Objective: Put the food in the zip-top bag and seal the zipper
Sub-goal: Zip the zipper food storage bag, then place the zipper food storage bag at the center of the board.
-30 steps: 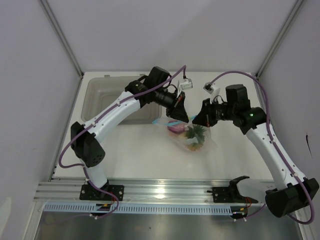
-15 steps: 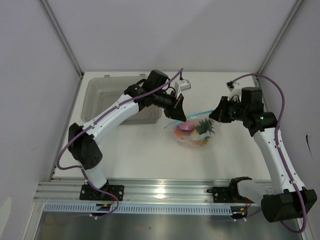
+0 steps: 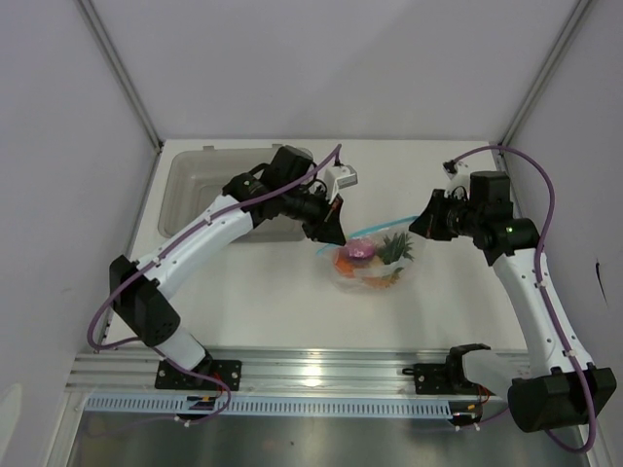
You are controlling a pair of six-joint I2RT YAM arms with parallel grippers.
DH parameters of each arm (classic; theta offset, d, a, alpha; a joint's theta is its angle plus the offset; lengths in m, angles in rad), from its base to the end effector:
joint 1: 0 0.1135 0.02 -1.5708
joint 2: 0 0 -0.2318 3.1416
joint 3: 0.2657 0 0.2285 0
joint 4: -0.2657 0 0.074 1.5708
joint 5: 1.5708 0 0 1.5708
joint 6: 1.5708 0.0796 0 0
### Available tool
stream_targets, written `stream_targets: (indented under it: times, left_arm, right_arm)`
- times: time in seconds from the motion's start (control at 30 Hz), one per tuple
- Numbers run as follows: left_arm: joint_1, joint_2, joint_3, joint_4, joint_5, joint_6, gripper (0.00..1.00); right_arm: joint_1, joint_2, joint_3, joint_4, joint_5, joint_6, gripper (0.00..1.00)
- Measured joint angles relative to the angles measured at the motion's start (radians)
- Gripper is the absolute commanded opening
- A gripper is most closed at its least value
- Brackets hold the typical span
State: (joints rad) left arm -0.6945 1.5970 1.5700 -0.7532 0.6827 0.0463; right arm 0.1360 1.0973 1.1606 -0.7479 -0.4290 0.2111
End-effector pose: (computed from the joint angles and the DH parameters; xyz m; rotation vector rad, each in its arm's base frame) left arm 0.2326 -0.2591 0.3038 1.1870 2.0849 -1.1145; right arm 0.2372 0.0659 0.3011 -0.1483 2.2619 0.6686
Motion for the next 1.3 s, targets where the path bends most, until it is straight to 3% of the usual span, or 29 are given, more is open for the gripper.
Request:
stream_targets:
  times: [0.27,0.67,1.0,1.17,1.2,1.3]
  left_arm:
    - [0.002,-0.063,-0.061,-0.029,-0.038,0.021,0.01]
    - [0.002,-0.204,-0.126,-0.045,-0.265,-0.005,0.00]
    - [-0.022,-0.214,-0.176,-0.043,-0.337,-0.022,0.02]
    - [-0.023,-0.213,-0.177,-0.011,-0.301,-0.042,0.47]
    - [-0.023,-0.213,-0.177,0.005,-0.302,-0.056,0.65]
    - [-0.023,-0.213,-0.171,0.065,-0.311,-0.088,0.99]
  right_arm:
    - [0.008,-0.021,-0.002,-0.027,0.003,-0.018,0.00]
    - [-0.003,-0.027,-0.002,-0.047,0.004,-0.021,0.00]
    - [-0.004,-0.030,-0.002,-0.055,0.006,-0.020,0.00]
    - [-0.014,-0.029,-0.002,-0.061,0.044,-0.003,0.00]
    - [-0.018,-0.026,-0.002,-0.063,0.058,0.003,0.00]
    - [-0.025,-0.001,0.006,-0.065,0.097,0.027,0.00]
